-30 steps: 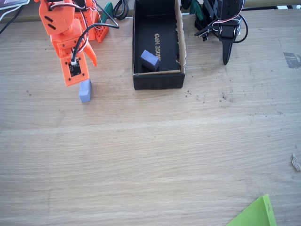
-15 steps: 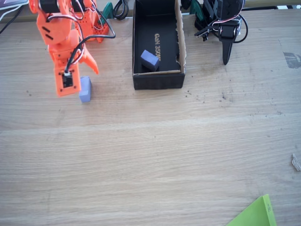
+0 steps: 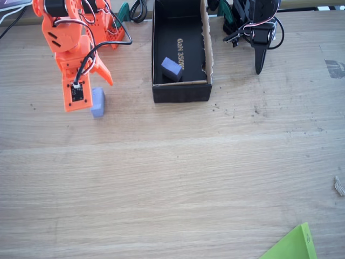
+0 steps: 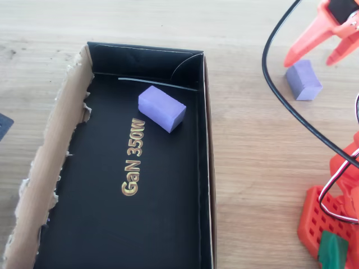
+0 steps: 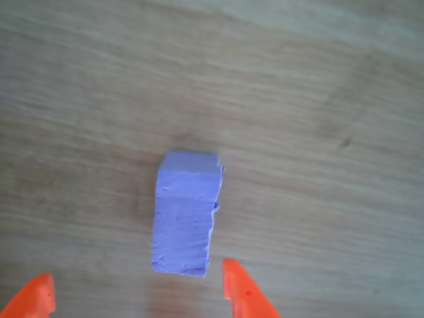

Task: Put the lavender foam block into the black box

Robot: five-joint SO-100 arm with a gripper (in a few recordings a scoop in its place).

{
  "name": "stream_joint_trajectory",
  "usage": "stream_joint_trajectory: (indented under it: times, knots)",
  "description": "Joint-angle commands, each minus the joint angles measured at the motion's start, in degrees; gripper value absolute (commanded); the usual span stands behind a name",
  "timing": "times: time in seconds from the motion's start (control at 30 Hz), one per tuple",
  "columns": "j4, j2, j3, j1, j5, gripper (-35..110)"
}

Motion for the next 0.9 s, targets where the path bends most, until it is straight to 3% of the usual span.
stream_joint_trajectory:
  times: [0.0, 0.73, 0.87]
  knots:
    - [-1.3, -0.4, 0.4, 0.4, 1.3, 34]
    - [-7.2, -7.7, -0.9, -1.2, 3.1, 34]
    - [-8.3, -8.5, -0.9, -1.2, 2.8, 28]
